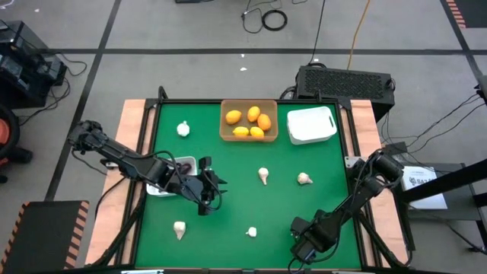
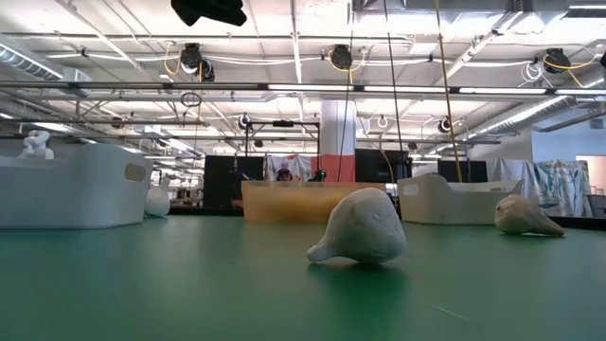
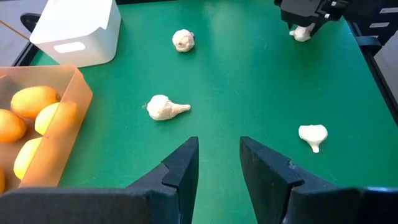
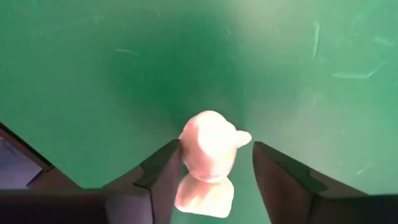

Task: Sort produce into baskets
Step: Put the garlic into the right white bin

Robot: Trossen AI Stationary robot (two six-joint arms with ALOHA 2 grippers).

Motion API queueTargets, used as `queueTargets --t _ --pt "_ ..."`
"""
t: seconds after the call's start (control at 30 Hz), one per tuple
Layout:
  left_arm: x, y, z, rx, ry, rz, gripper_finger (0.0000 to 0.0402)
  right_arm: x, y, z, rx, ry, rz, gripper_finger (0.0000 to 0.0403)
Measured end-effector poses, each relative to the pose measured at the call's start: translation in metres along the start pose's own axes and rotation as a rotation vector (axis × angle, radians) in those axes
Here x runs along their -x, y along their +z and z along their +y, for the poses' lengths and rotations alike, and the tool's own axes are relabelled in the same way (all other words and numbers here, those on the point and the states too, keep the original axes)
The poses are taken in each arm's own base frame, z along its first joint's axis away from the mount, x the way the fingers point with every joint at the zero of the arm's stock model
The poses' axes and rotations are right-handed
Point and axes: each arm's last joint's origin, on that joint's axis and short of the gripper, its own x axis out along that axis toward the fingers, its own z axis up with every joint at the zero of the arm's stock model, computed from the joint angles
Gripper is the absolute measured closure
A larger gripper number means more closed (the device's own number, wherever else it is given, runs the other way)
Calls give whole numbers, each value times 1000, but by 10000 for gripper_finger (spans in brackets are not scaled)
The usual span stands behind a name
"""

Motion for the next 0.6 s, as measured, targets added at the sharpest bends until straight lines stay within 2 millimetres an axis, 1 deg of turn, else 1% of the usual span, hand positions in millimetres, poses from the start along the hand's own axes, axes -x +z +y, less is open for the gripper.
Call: queueTargets --t 0.27,0.47,0.6 --pt "0 0 0 0 0 0 276 5 3 0 45 13 13 274" --pt "0 0 0 -1 0 1 276 23 13 5 124 30 -12 305" --pt "0 0 0 0 0 1 276 39 28 4 213 -25 -131 312"
